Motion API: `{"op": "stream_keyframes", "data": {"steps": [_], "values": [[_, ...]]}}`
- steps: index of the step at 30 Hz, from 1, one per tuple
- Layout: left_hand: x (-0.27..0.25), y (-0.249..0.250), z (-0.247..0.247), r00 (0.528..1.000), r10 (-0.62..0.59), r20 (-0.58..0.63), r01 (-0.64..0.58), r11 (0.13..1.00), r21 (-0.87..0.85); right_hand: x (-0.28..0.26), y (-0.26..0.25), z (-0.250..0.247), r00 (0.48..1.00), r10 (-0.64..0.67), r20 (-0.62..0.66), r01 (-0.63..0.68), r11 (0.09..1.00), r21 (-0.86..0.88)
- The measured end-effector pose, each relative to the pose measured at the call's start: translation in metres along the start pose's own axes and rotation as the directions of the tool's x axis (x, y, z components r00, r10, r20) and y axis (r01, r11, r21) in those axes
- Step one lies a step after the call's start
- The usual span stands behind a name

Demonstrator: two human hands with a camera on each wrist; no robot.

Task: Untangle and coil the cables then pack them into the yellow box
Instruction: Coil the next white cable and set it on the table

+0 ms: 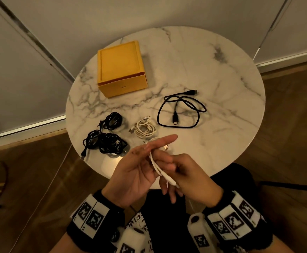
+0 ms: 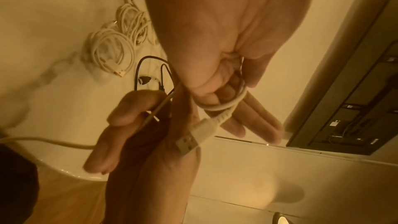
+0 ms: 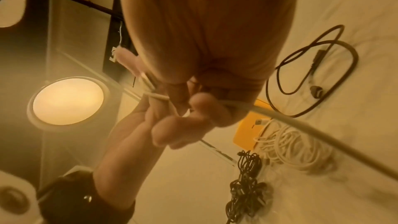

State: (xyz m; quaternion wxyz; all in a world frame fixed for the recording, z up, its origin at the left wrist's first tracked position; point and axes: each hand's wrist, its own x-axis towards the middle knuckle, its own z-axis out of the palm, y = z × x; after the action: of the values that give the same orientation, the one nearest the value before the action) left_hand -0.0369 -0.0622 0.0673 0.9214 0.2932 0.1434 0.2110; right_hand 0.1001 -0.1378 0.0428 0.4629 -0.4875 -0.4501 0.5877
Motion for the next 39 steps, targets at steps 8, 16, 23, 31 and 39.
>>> {"op": "stream_keyframes", "data": {"steps": [8, 16, 23, 31, 39], "values": [[-0.004, 0.005, -0.001, 0.988, 0.015, -0.152, 0.004, 0.993, 0.121, -0.011, -0.012, -0.002, 0.995, 0.031, 0.09, 0.023, 0.841, -0.541], [-0.004, -0.003, 0.007, 0.95, 0.193, -0.245, -0.158, 0.975, 0.157, -0.017, -0.025, 0.009, 0.999, -0.037, 0.016, 0.038, 0.754, -0.656], [-0.004, -0.012, 0.006, 0.929, 0.239, -0.283, -0.043, 0.829, 0.558, -0.016, -0.025, 0.005, 0.997, 0.055, 0.051, 0.008, 0.592, -0.806], [-0.006, -0.019, -0.008, 0.952, 0.247, -0.18, 0.122, 0.234, 0.965, -0.017, -0.027, 0.011, 0.995, 0.017, 0.1, 0.093, 0.23, -0.969], [-0.025, -0.022, -0.023, 0.958, -0.178, -0.227, 0.288, 0.557, 0.779, -0.018, -0.023, -0.046, 1.0, -0.015, -0.021, 0.0, 0.809, -0.588]]}}
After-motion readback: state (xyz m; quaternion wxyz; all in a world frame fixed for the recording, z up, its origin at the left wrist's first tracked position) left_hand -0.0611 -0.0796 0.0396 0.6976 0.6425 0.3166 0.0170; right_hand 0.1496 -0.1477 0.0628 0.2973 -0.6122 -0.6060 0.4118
